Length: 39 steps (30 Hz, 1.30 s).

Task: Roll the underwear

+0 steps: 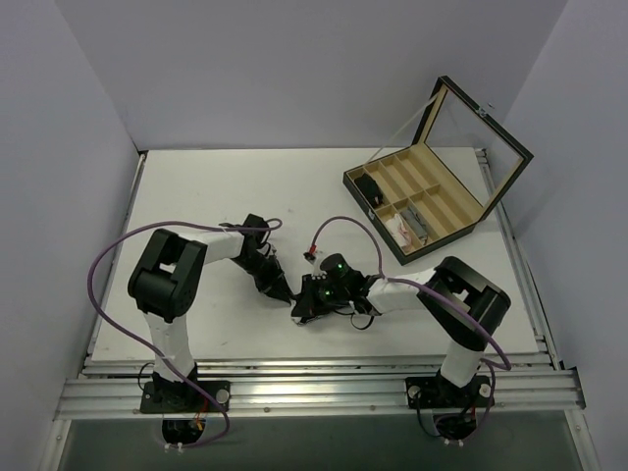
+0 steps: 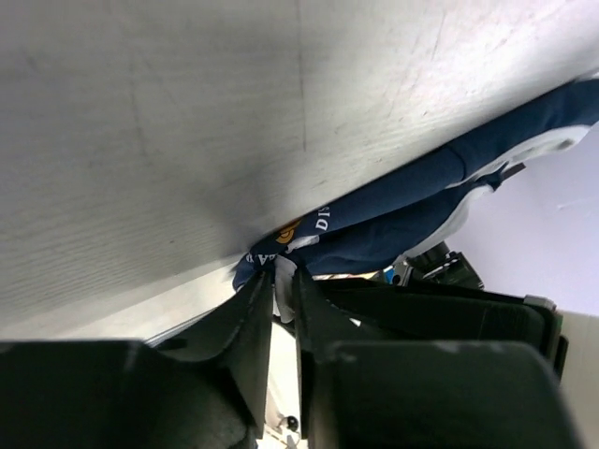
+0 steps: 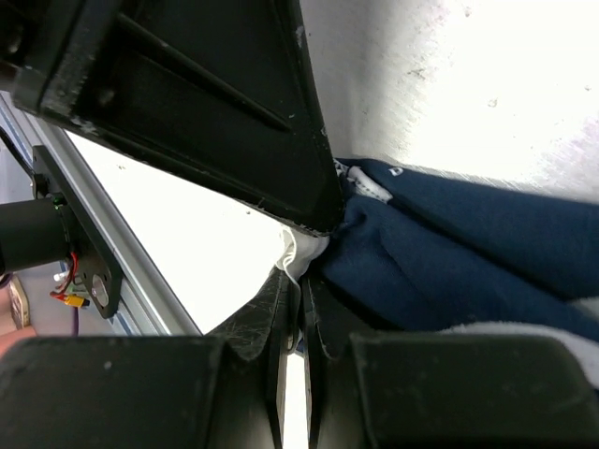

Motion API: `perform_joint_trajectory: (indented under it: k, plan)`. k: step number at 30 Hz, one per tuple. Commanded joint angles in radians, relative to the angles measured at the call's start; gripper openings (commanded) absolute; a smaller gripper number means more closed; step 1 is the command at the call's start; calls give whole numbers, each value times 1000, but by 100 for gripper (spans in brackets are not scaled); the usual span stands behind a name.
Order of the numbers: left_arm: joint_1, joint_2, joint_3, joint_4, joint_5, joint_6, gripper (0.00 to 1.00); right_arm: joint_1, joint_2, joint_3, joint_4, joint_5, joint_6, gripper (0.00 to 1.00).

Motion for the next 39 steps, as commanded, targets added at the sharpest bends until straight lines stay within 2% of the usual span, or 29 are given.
perform_joint_trajectory:
  k: [1,8,14,26,30,34,39]
  plan:
    - [-8,21,69,-30,9,6,18,14,17,24,-54,35,-21,2]
    - [-17,53,99,-57,6,11,3,23,27,37,-68,38,-28,6]
    - [-19,67,100,-73,-4,17,2,33,23,40,-83,49,-33,14]
    - [-25,104,100,-99,-34,17,2,33,1,66,-131,74,-47,43]
    - [-30,111,103,-108,-41,11,2,40,-2,89,-185,110,-65,43]
    - [-36,122,119,-128,-50,12,2,63,9,143,-281,211,-65,43]
    - [-48,124,137,-145,-72,-7,2,100,40,215,-441,353,-35,36]
